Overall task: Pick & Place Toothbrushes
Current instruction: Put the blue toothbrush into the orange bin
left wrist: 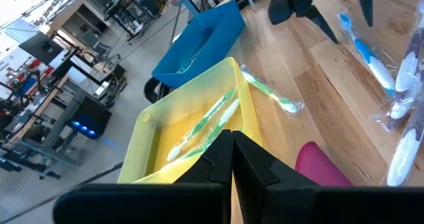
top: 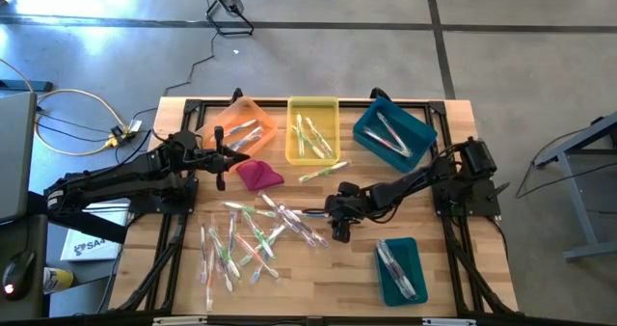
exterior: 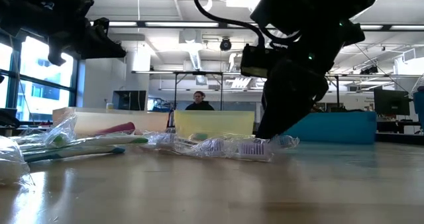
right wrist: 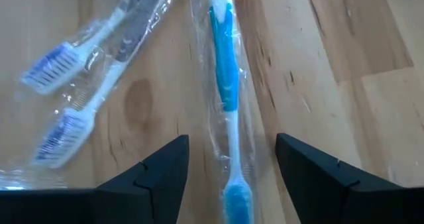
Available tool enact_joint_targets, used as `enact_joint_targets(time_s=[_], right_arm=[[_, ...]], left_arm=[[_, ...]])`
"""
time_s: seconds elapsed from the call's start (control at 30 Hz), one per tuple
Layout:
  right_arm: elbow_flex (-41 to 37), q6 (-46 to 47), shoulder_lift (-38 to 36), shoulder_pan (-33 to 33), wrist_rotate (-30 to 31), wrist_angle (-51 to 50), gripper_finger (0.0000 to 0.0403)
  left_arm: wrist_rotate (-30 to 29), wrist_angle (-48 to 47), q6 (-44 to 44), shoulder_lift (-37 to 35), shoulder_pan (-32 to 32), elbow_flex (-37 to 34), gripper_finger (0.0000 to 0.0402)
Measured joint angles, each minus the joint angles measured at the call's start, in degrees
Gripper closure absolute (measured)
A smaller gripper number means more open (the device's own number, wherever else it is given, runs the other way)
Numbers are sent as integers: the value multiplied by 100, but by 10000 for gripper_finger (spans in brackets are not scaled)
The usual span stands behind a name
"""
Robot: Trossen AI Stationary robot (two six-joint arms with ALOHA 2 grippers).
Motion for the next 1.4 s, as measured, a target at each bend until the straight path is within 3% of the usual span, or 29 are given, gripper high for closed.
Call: enact_joint_targets(time_s=[0.17, 1.27, 1.4], right_arm=[[0, -20, 0, 0, 83, -67, 197], [0, 237, -9, -54, 236, -257, 390], [0, 110, -11, -52, 124, -257, 396]], left_arm=[[0, -2, 0, 1, 0, 0, 399], [7, -39, 0, 2, 0, 0, 399], [9, -84, 0, 0, 0, 0, 399]])
